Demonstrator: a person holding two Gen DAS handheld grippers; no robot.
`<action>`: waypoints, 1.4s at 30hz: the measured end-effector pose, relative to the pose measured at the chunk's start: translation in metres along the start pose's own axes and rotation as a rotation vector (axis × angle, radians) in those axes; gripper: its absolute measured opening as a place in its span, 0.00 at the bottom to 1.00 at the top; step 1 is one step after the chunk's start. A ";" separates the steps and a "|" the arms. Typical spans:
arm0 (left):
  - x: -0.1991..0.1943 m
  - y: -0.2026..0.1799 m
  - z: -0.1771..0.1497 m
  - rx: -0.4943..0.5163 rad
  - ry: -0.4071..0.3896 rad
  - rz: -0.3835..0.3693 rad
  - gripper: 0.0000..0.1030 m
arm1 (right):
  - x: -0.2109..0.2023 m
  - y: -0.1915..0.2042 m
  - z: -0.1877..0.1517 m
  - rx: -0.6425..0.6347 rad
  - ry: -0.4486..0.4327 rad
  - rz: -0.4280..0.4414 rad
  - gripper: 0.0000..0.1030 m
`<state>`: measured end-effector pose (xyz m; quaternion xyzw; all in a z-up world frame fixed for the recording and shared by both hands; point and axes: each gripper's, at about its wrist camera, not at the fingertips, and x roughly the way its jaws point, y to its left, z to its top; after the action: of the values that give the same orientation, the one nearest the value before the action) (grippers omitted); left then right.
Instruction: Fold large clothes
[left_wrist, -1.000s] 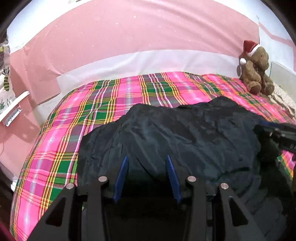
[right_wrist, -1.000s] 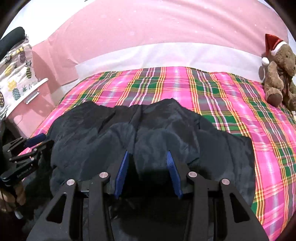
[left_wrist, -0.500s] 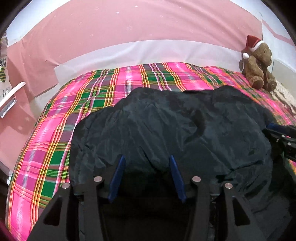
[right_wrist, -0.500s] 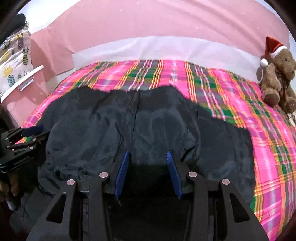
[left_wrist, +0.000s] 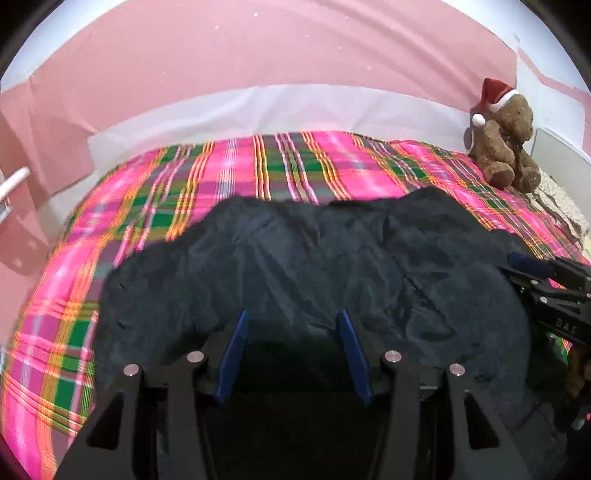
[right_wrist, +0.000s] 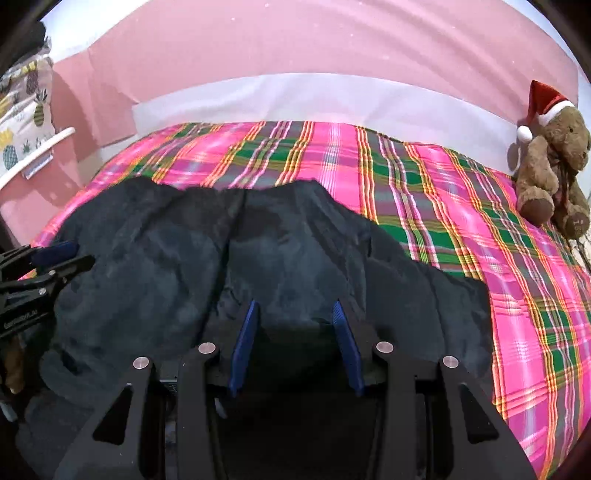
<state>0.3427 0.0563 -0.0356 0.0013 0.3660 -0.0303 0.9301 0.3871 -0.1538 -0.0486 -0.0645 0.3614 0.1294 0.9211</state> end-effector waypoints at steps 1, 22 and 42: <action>0.001 -0.001 -0.003 0.000 0.000 -0.001 0.52 | 0.002 -0.001 -0.003 -0.004 0.001 -0.006 0.42; -0.028 0.016 -0.048 -0.044 0.052 -0.085 0.53 | -0.023 0.046 -0.028 -0.002 0.039 0.150 0.42; -0.035 -0.002 -0.075 -0.065 0.108 -0.124 0.55 | -0.012 0.075 -0.055 0.025 0.137 0.097 0.42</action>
<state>0.2657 0.0584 -0.0663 -0.0499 0.4158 -0.0757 0.9049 0.3221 -0.0954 -0.0824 -0.0440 0.4280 0.1646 0.8876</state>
